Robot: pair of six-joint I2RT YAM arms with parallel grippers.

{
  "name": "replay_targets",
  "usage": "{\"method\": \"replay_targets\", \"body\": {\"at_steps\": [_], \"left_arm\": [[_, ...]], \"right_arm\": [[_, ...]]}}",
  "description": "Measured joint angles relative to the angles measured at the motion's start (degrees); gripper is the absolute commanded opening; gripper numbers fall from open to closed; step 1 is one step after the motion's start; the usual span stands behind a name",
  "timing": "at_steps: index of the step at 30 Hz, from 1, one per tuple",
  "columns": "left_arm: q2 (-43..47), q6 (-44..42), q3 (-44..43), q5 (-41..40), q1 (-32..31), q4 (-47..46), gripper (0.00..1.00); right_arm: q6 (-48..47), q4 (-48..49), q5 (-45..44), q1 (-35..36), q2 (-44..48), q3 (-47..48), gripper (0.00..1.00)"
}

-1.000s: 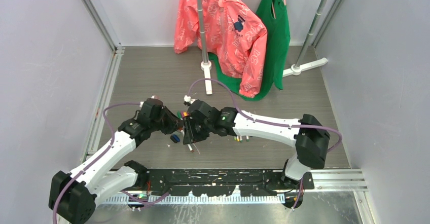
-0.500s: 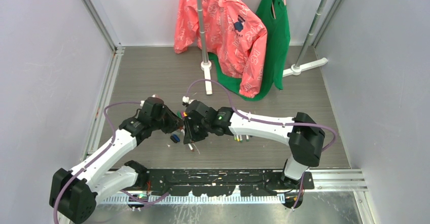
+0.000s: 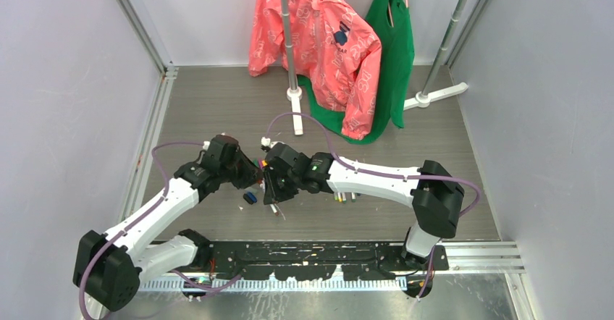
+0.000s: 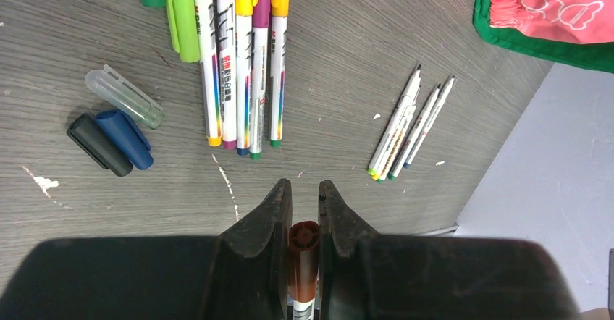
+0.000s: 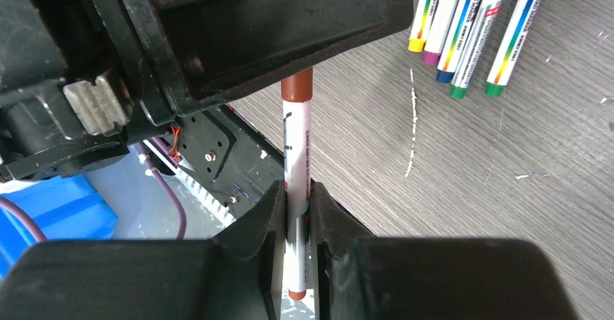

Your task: Open the pen caps

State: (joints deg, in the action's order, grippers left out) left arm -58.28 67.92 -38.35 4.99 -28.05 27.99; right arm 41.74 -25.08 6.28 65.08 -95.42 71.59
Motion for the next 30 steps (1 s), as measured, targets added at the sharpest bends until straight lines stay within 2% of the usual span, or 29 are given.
{"method": "replay_targets", "body": {"at_steps": [21, 30], "left_arm": [[-8.07, 3.96, -6.1, -1.25, -0.02, 6.01, 0.0], [-8.31, 4.35, -6.34, -0.26, -0.02, 5.6, 0.0]], "right_arm": [[-4.15, 4.98, -4.37, -0.09, 2.38, -5.88, 0.01], [-3.34, 8.48, -4.11, -0.44, 5.09, -9.33, 0.01]]}}
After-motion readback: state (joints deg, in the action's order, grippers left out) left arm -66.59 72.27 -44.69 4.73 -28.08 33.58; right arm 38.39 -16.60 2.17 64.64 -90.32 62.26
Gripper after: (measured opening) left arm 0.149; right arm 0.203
